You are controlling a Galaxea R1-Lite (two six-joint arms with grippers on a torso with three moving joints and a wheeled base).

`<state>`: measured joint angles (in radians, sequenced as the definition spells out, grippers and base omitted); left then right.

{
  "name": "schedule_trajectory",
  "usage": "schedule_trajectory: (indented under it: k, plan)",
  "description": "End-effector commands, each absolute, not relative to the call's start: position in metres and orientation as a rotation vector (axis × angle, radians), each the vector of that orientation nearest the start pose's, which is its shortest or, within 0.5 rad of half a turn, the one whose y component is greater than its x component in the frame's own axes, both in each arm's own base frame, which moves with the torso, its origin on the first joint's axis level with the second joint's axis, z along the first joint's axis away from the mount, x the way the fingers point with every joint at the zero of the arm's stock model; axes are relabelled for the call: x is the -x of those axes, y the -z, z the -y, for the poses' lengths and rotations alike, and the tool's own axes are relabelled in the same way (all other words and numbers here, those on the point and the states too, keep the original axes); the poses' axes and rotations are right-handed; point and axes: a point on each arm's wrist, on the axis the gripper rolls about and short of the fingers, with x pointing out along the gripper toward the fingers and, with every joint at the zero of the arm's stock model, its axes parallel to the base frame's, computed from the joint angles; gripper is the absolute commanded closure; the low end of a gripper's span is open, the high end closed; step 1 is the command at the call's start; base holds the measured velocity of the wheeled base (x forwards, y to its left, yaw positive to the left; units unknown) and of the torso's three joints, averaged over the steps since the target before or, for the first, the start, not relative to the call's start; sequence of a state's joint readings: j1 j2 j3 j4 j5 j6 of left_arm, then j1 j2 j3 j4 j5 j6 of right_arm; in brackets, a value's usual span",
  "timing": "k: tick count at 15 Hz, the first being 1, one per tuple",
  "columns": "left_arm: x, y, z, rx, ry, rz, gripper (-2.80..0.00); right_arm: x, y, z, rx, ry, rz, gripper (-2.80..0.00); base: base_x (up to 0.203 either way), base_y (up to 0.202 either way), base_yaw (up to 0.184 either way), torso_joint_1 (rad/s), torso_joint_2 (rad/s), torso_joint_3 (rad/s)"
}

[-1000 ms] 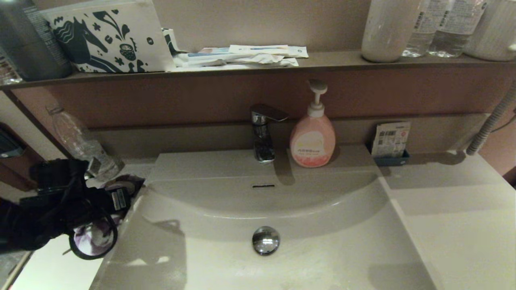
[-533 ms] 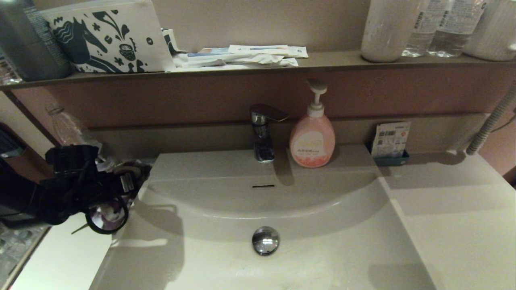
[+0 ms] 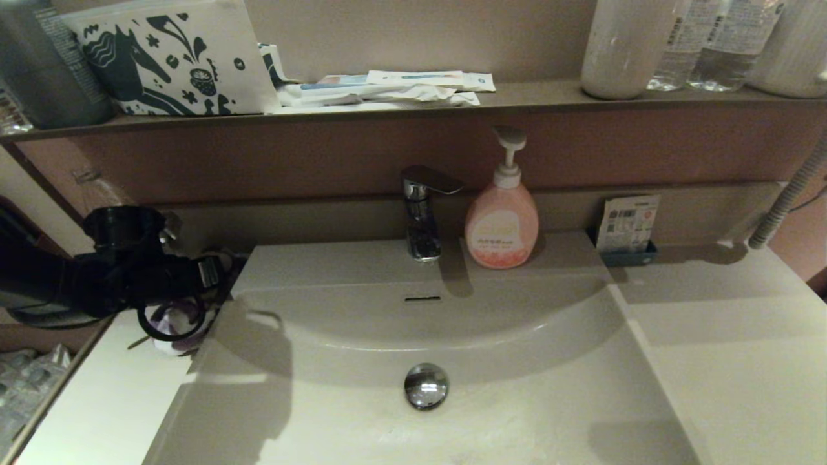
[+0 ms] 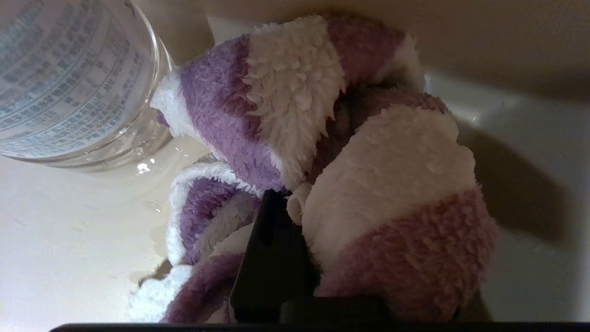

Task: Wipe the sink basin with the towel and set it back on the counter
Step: Wipe the sink

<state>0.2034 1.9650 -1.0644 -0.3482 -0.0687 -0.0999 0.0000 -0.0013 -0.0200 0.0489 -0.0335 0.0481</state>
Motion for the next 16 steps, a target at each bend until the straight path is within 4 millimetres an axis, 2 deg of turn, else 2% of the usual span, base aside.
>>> schedule_trajectory:
  k: [1,5,7,13,16]
  plan:
    - [-0.368,-0.152,-0.074,0.213,-0.166,-0.502,0.00,0.024,-0.076,0.001,-0.048,0.034,-0.028,0.00,0.000,0.000,0.000,0.000,0.00,0.000]
    - [-0.371,-0.158,-0.076,0.265,-0.181,-0.482,0.00,0.024,-0.076,0.001,-0.047,0.034,-0.029,0.00,0.000,0.000,0.000,0.000,0.00,0.000]
    - [-0.365,-0.160,-0.075,0.295,-0.188,-0.510,0.00,0.024,-0.076,0.001,-0.049,0.034,-0.028,0.00,0.000,0.000,0.000,0.000,0.00,0.000]
    - [-0.316,-0.171,-0.084,0.374,-0.219,-0.633,0.00,0.024,-0.076,0.001,-0.049,0.034,-0.028,0.00,0.000,0.000,0.000,0.000,0.00,0.000]
    - [-0.285,-0.167,-0.087,0.378,-0.254,-0.701,0.00,0.024,-0.076,0.001,-0.049,0.034,-0.028,0.00,0.000,0.000,0.000,0.000,0.00,0.000]
